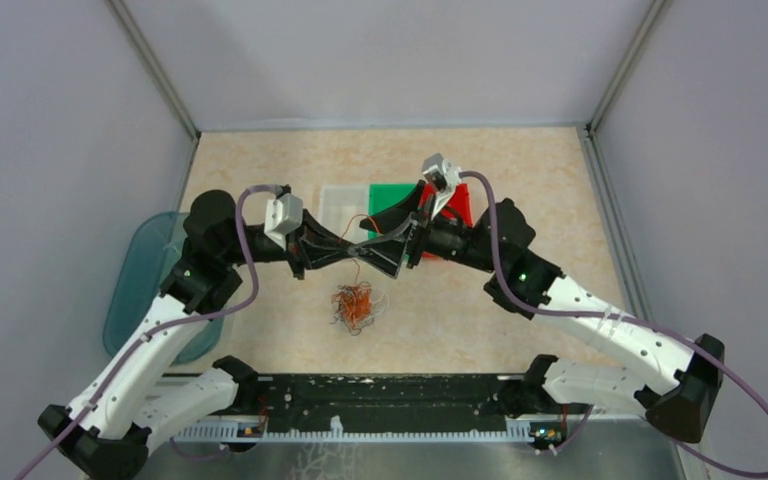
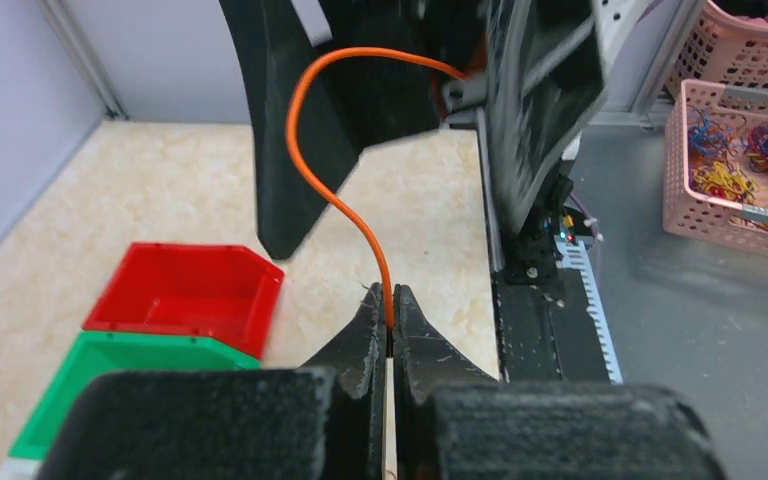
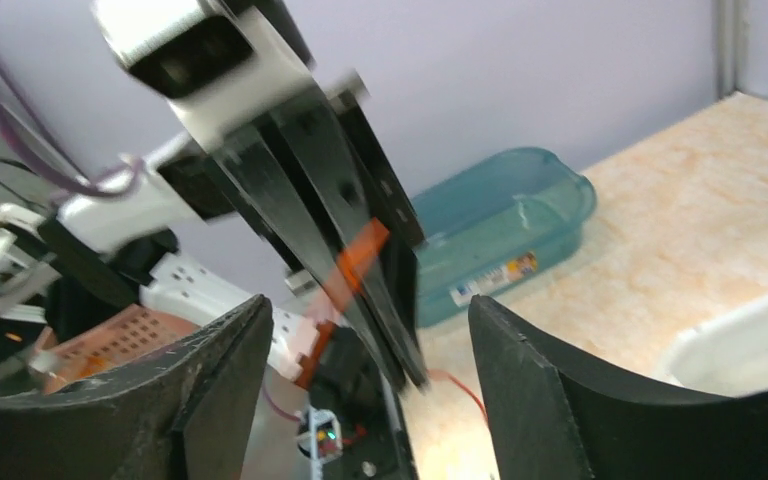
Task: Untangle the cables
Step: Untie the cable, then place the cable in the bin.
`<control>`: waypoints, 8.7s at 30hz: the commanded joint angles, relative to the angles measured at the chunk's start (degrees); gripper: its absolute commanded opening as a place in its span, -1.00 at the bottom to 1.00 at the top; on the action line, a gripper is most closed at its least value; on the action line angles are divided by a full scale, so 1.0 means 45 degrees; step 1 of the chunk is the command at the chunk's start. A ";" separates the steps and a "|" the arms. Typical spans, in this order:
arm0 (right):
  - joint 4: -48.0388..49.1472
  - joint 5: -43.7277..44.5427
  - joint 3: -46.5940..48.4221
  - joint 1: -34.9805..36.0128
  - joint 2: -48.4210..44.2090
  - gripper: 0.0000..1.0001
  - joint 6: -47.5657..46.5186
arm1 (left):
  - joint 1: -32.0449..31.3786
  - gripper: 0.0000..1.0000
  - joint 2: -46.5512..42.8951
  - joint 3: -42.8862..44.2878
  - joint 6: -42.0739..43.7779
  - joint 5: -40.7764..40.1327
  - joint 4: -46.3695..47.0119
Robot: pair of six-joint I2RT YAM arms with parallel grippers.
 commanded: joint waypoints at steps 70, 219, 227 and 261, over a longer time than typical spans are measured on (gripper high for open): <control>0.8586 0.1485 -0.6826 0.0397 0.4911 -0.25 0.0986 | -0.0062 -1.00 0.3947 1.2488 0.4079 -0.5775 0.4296; 0.1351 0.5121 -0.6262 -0.0978 -0.0638 0.14 -0.1403 | 0.2578 -1.00 0.4824 -0.0636 0.8123 -1.0378 0.2679; 0.0979 0.5621 -0.6385 -0.0979 -0.1023 0.14 -0.1495 | 0.2019 -1.00 0.6736 0.0719 0.5983 -0.9394 0.2027; 0.0650 0.5846 -0.5668 -0.1073 0.0141 0.12 -0.1406 | 0.2296 -0.99 0.8452 -0.0940 0.7216 -1.1048 0.3208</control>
